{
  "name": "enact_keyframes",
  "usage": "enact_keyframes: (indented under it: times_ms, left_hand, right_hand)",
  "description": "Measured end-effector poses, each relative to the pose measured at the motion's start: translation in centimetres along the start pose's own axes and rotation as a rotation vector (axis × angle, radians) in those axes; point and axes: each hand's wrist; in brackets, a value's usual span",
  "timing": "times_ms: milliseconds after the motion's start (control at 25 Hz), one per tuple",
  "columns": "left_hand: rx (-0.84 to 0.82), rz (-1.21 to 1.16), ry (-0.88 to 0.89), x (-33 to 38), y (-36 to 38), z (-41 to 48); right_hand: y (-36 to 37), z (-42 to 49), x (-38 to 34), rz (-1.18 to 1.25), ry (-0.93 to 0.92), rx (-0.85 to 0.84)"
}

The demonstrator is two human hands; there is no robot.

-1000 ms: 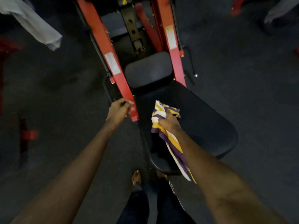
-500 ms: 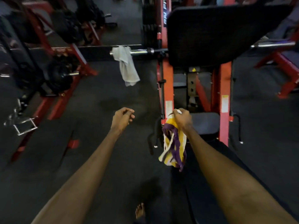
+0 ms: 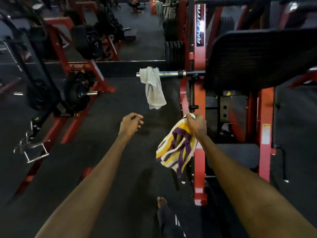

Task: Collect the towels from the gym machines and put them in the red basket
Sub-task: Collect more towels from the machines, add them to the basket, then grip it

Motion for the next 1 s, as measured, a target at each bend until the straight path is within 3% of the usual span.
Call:
enact_keyframes:
  times_ms: [360,760,840,1000]
  left_hand:
    - [-0.008,0.047,-0.023,3.0,-1.1,20.1]
    - [-0.131,0.094,0.110,7.3,1.8,43.8]
    - [-0.174,0.173,0.159,8.1,3.2,48.5]
    - [-0.342,0.545,0.166,8.0,6.8,55.8]
  right_hand:
    - [10.6,16.8,-7.3,-0.055,0.004,-0.054]
    - [18.8,33.8,-12.2,-0.125,0.079,0.102]
    - [19.9,36.2,-12.5,-0.135,0.119,0.144]
    - [21.0,39.6,-12.5,-0.155,0.152,0.177]
Point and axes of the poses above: each hand's wrist, its own z-axis towards the middle knuckle, its own y-axis out of the palm, x = y × z, and after that the axes turned 2 degrees about -z, right-handed
